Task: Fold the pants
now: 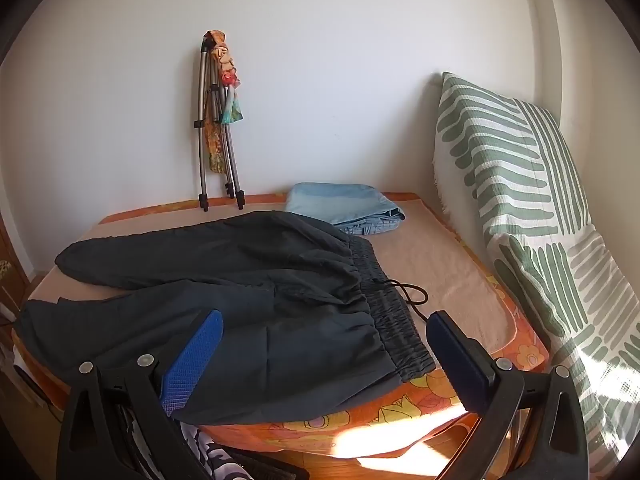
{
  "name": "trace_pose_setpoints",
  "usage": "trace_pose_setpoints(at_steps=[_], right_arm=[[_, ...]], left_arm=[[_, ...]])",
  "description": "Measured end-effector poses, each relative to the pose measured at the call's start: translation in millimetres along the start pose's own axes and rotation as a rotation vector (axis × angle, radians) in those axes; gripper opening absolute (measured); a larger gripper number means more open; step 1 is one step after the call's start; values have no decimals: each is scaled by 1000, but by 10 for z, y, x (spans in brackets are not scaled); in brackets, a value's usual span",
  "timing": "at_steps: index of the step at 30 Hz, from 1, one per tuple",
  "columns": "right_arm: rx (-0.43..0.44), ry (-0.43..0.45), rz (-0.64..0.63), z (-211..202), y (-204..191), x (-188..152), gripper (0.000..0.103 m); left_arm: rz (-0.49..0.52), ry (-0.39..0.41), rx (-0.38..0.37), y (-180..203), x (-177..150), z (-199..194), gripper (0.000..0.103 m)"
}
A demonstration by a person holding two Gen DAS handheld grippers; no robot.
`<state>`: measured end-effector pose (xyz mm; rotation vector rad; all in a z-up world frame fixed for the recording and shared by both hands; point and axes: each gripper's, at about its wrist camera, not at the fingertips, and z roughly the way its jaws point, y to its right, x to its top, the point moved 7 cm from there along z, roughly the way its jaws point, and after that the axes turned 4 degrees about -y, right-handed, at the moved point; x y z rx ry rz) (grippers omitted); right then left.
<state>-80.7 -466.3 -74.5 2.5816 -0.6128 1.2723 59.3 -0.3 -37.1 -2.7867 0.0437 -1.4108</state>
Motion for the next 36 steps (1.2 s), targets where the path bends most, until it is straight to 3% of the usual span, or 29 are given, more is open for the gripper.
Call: trace_pose_setpoints(at_steps=[36], right_arm=[[7, -1, -16, 34, -55, -41, 103]], left_arm=[[7, -2, -2, 13, -11, 65, 103]])
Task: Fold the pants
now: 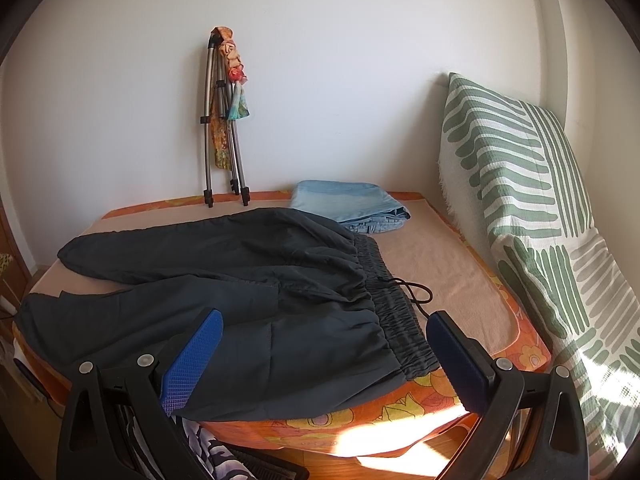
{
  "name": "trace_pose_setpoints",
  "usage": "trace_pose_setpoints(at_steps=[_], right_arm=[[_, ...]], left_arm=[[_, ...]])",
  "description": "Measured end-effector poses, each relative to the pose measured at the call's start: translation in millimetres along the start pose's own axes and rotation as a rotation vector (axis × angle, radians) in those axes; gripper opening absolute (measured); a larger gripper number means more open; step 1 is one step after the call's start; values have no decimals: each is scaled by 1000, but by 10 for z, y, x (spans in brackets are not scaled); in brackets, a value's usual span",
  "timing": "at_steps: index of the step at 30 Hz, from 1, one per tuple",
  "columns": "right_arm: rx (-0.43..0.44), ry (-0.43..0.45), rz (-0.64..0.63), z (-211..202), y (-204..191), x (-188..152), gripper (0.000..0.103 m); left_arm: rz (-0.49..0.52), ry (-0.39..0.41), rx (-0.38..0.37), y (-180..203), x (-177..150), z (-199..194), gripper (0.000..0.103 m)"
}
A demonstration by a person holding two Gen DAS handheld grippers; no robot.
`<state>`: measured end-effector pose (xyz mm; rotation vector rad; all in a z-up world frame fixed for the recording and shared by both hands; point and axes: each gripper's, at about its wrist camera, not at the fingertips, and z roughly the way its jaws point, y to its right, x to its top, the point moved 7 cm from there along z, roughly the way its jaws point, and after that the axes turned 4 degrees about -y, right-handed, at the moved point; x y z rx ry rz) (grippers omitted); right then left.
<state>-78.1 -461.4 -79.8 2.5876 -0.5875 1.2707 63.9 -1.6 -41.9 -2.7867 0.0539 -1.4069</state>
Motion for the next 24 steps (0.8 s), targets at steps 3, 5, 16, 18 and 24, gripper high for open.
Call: trace_pose_setpoints(at_steps=[3, 5, 16, 18, 24], right_arm=[[4, -1, -4, 7, 2, -6, 103], [5, -1, -8, 3, 3, -11, 103], [21, -2, -69, 16, -90, -34, 102], [18, 2, -96, 22, -113, -41, 102], [43, 7, -221, 90, -191, -143, 100]], left_arm=[[-3, -2, 2, -5, 0, 12, 103], [-3, -3, 3, -14, -1, 19, 103], [2, -19, 41, -153, -44, 102, 103], [3, -37, 54, -213, -68, 149, 103], [40, -109, 72, -356, -184, 292, 103]])
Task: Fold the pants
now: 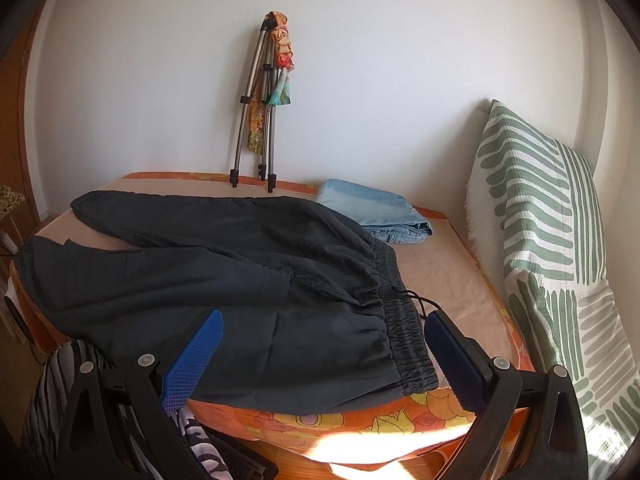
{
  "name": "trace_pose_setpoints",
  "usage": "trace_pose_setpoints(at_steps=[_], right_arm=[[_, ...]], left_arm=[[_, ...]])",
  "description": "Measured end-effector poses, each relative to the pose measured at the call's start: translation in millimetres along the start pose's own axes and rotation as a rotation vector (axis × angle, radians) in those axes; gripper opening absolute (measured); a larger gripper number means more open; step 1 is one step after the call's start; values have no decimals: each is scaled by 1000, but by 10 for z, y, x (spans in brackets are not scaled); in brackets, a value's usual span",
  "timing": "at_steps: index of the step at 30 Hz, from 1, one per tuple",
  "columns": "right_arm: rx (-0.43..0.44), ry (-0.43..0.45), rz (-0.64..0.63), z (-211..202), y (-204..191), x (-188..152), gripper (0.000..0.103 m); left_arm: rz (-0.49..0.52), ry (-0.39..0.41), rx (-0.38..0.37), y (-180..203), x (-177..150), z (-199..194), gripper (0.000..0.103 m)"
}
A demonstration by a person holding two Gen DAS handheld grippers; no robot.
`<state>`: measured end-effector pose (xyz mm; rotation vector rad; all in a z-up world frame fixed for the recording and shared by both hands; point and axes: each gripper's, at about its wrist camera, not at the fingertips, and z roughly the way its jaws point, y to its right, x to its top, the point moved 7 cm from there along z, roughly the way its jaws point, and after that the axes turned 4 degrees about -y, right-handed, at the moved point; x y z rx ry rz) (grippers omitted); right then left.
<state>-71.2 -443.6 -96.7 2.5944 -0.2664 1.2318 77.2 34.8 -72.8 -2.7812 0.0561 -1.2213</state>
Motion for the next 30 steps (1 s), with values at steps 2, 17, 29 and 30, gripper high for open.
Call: trace_pose_setpoints(at_steps=[2, 17, 29, 30], right_arm=[[27, -26, -59, 76, -62, -82, 96], [214, -211, -447, 758, -721, -760, 74], [234, -241, -660, 1037, -1166, -985, 75], [219, -237, -673, 1055, -1189, -995, 74]], left_arm=[[-9, -9, -7, -60, -38, 77, 103], [-88, -169, -49, -531, -435, 749, 82], [-293, -238, -53, -1386, -422, 1287, 77], [-313, -244, -52, -1446, -424, 1371, 73]])
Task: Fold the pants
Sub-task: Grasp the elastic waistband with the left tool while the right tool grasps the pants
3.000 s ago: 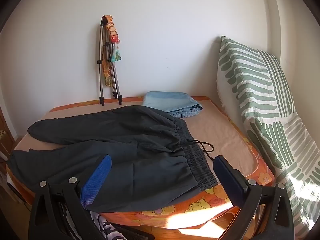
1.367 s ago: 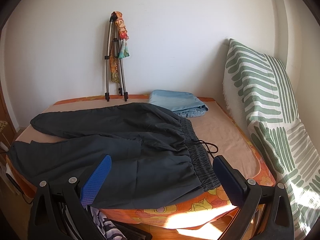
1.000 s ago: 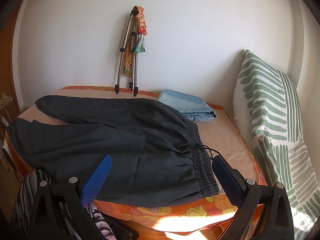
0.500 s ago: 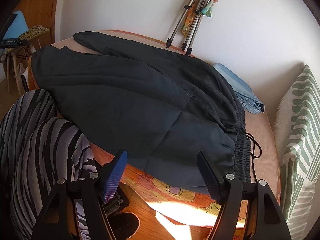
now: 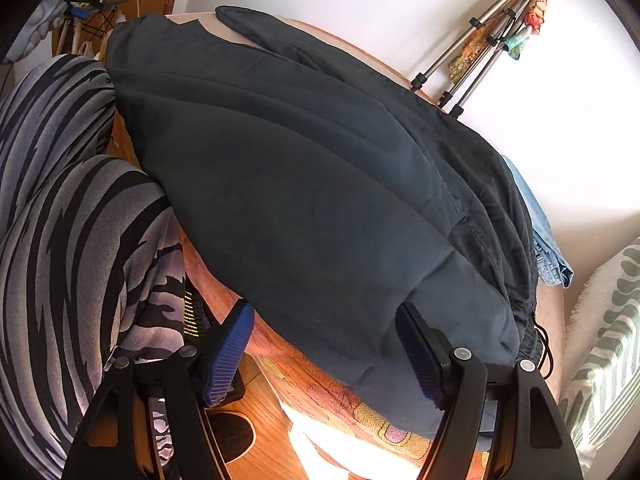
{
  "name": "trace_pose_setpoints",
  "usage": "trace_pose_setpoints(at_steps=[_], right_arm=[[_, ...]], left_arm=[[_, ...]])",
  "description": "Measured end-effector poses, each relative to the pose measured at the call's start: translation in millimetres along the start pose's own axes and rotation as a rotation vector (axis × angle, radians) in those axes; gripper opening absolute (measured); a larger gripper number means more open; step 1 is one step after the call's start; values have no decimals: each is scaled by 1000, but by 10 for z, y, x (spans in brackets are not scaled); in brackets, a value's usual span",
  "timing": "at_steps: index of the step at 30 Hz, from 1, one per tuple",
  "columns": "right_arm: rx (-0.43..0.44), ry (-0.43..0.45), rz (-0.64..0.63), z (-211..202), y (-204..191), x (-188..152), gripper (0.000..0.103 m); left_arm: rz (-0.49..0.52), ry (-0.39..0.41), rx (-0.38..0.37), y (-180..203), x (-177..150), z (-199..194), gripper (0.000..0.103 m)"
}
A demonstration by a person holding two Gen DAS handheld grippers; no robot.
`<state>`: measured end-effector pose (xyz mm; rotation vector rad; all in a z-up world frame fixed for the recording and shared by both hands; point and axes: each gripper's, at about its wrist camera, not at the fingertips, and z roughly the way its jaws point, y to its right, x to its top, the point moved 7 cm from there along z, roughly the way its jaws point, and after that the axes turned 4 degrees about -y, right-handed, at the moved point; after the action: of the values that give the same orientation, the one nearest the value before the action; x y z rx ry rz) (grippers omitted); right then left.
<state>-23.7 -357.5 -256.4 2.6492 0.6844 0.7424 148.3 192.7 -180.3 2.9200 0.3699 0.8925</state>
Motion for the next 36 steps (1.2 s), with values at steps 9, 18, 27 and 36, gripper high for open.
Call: trace_pose_setpoints(at_steps=[9, 18, 27, 36], right_arm=[[13, -15, -22, -4, -78, 55, 59], [59, -10, 7, -61, -12, 219, 33], [19, -17, 35, -48, 55, 357, 13], [-71, 40, 81, -302, 387, 597, 4]], left_arm=[[-87, -39, 20, -349, 239, 584, 56], [-99, -57, 25, -408, 291, 847, 42], [-153, 8, -4, -448, 342, 878, 10], [-184, 100, -64, -445, 572, 579, 8]])
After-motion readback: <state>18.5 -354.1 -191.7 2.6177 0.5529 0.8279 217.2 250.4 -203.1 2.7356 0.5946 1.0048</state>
